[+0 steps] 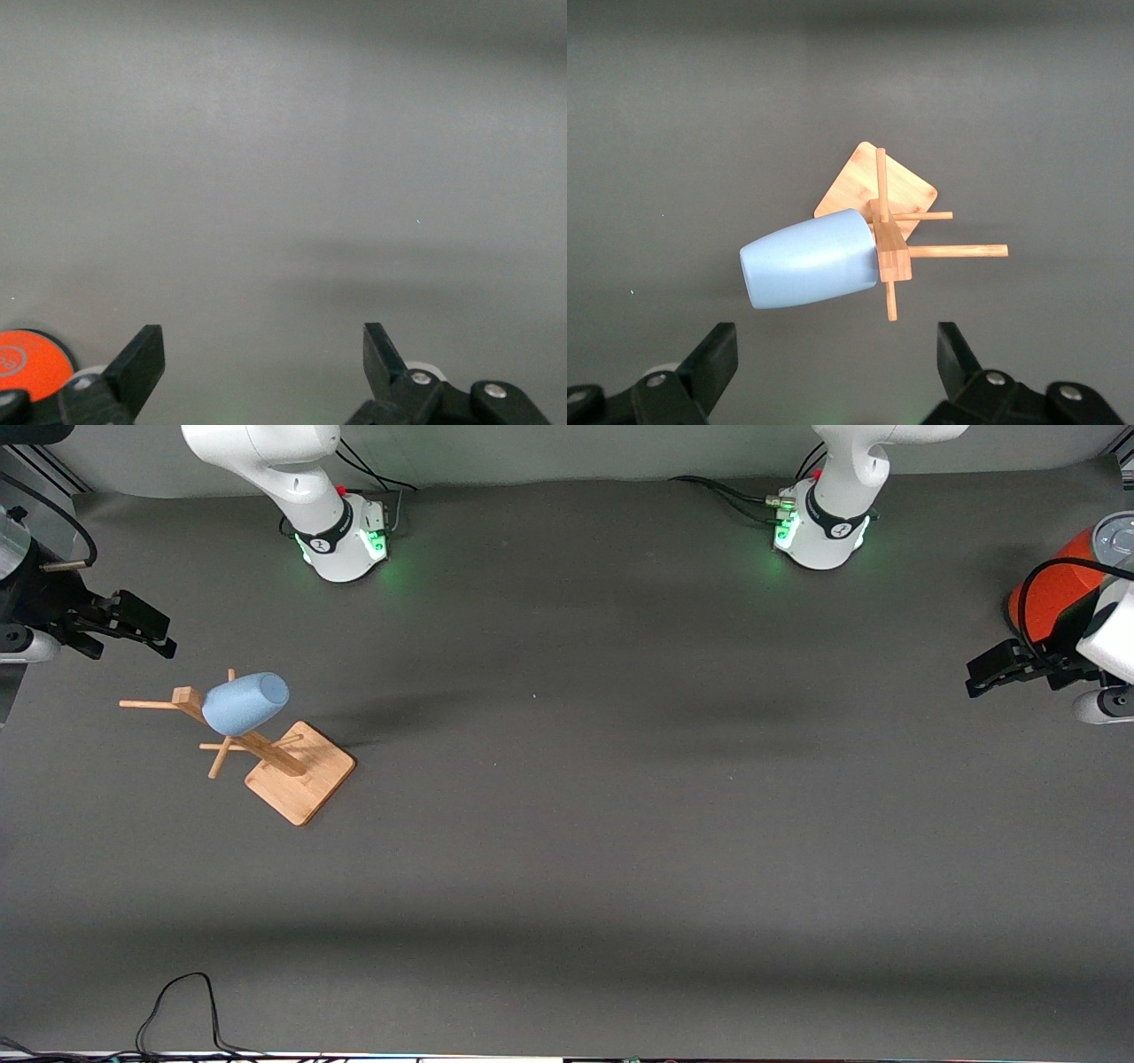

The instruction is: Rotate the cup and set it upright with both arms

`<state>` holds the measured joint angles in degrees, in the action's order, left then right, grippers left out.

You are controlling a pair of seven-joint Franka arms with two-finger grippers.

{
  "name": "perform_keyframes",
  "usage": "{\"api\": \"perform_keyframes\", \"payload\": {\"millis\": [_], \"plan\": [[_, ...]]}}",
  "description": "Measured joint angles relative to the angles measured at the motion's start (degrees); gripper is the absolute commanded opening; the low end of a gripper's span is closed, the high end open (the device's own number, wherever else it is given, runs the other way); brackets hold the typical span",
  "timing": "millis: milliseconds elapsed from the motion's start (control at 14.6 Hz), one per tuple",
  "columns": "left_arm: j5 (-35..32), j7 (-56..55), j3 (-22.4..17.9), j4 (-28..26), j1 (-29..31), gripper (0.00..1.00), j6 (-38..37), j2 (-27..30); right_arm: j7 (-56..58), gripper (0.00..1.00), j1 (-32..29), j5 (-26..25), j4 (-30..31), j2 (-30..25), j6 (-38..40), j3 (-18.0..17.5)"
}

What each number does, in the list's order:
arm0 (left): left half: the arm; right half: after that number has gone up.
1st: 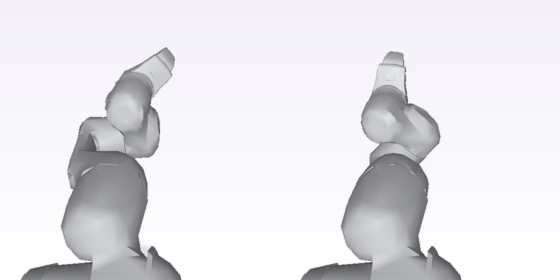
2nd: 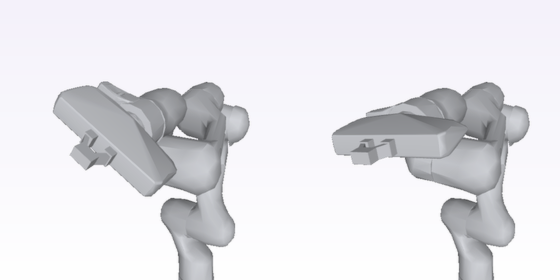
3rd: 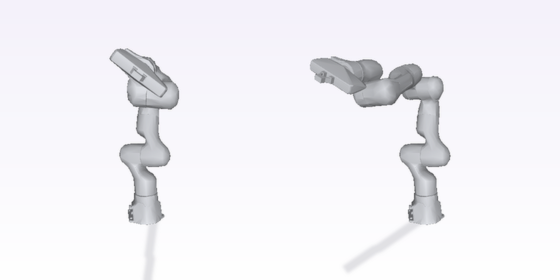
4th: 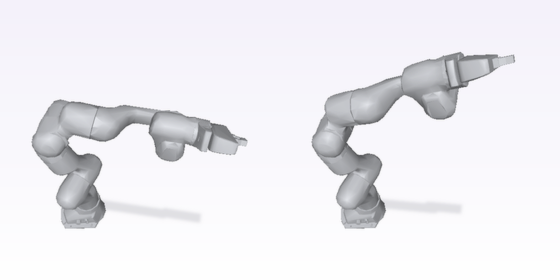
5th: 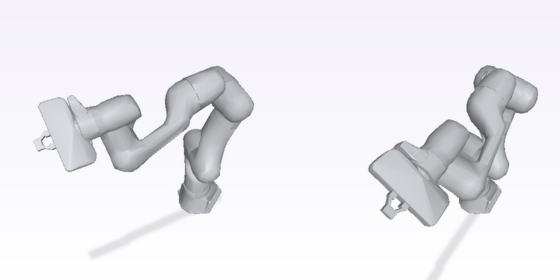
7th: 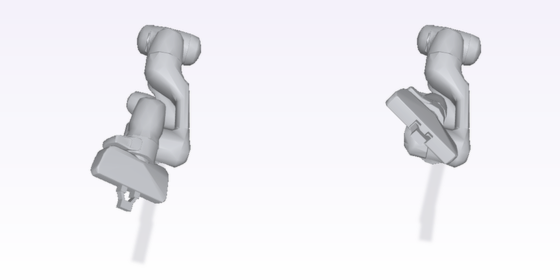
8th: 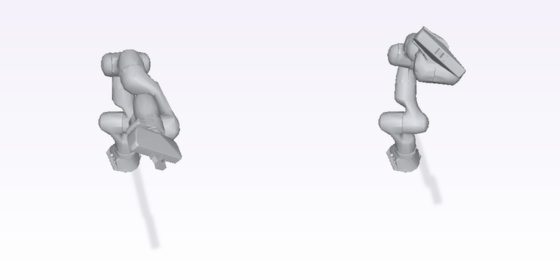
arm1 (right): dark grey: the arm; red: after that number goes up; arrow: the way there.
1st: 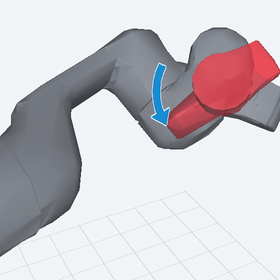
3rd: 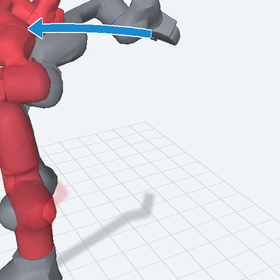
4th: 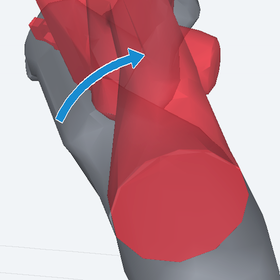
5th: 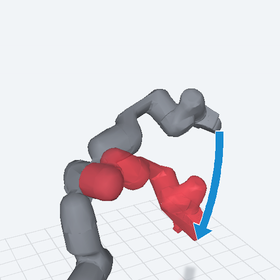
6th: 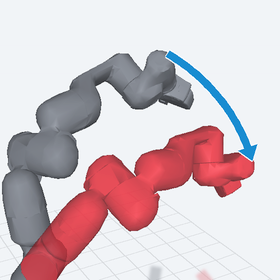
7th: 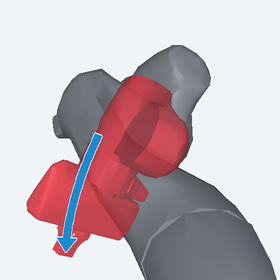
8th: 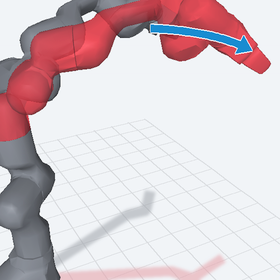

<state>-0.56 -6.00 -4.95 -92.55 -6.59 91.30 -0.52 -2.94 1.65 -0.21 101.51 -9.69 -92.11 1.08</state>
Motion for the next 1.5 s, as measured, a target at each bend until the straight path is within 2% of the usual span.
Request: {"api": "perform_keyframes", "payload": {"millis": [479, 821, 1231, 1504], "plan": [[0.0, 0.0, 0.0, 0.0, 0.0, 1.00, 0.0, 0.0, -2.9, 1.00, 0.0, 0.2, -4.3, 2.8, 2.1, 0.0], [0.0, 0.1, 0.0, 0.0, 0.0, 1.00, 0.0, 0.0, -19.2, 1.00, -0.1, 4.8, -4.9, 3.2, 3.4, 0.0], [0.0, 0.1, 0.0, -0.1, 0.0, 1.00, 0.0, 0.0, -45.8, 1.00, -1.0, 17.1, -3.6, 6.8, 3.7, 1.6], [0.0, 0.1, 0.0, -0.1, 0.0, 1.00, 0.0, 0.0, -54.5, 1.00, -1.2, 18.0, -0.1, 8.6, 1.5, 1.9]]}}
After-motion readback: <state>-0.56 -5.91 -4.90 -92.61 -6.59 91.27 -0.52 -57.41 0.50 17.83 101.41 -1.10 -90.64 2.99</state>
